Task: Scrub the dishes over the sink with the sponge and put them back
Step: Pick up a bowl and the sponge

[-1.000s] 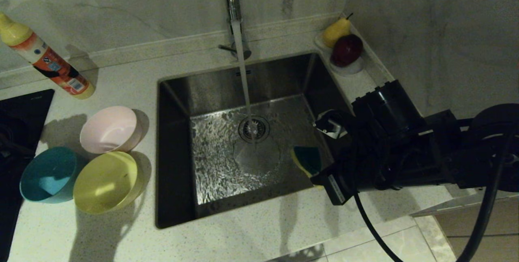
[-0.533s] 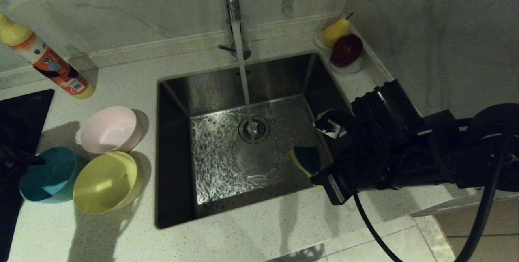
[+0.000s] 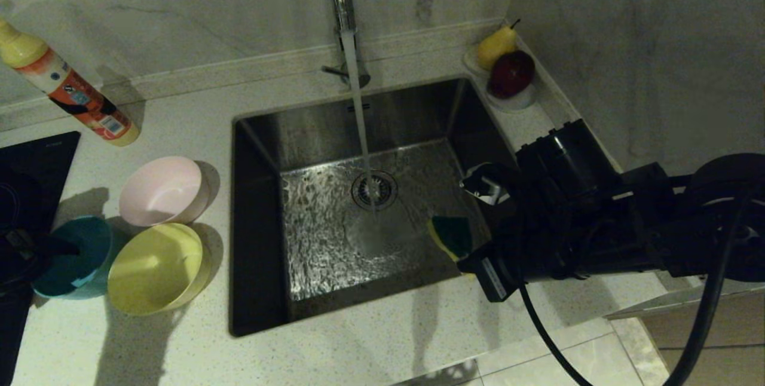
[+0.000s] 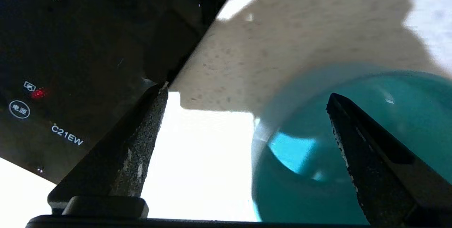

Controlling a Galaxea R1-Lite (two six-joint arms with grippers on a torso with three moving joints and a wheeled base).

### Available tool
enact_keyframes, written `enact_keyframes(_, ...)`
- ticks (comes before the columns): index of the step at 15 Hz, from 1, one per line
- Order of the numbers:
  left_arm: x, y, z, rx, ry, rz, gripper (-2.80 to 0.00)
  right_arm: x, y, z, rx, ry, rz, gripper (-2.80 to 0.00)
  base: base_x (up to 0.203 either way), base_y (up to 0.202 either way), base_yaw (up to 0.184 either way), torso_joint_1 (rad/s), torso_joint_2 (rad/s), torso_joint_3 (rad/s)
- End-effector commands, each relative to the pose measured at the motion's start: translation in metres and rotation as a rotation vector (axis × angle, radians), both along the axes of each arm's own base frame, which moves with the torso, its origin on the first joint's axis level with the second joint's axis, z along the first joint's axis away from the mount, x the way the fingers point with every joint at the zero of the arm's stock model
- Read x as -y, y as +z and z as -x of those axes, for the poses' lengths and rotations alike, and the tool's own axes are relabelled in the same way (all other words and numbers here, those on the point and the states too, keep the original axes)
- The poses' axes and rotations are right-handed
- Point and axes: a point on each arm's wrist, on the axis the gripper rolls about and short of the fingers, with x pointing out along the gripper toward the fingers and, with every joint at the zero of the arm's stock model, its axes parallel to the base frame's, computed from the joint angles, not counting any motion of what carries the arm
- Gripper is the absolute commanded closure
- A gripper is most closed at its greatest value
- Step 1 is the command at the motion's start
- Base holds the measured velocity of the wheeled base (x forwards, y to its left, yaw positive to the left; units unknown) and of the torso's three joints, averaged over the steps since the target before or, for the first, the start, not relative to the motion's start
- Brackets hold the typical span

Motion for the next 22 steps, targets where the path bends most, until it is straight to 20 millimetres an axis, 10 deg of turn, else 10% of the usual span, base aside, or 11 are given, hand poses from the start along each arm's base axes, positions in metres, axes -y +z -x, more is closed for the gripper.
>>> enact_keyframes(1,-0.004,-0.007,-0.004,-0.008,0.004,0.011,-2.80,-0.002,-0.001,-0.003,-0.004,0.000,0.002,0.00,0.000,0.000,0.000,0.000,0.00,0.000)
enact_keyframes(7,-0.005,-0.010,-0.005,-0.014,0.003,0.014,-2.80,-0.005,-0.001,-0.005,-0.001,0.002,0.000,0.00,0.000,0.000,0.000,0.000,0.00,0.000)
enact_keyframes(8,-0.005,-0.010,-0.005,-0.016,0.003,0.016,0.00,-0.005,-0.001,-0.005,-0.002,0.002,0.001,0.00,0.000,0.000,0.000,0.000,0.00,0.000)
enact_keyframes(15,-0.013,-0.011,-0.012,0.017,0.019,-0.014,0.00,-0.005,0.000,-0.005,0.000,0.003,-0.001,0.00,0.000,0.000,0.000,0.000,0.00,0.000)
enact_keyframes(22,-0.013,0.028,0.000,0.129,0.046,-0.091,0.00,-0.003,0.003,-0.002,0.008,0.003,-0.007,0.00,0.000,0.000,0.000,0.000,0.00,0.000)
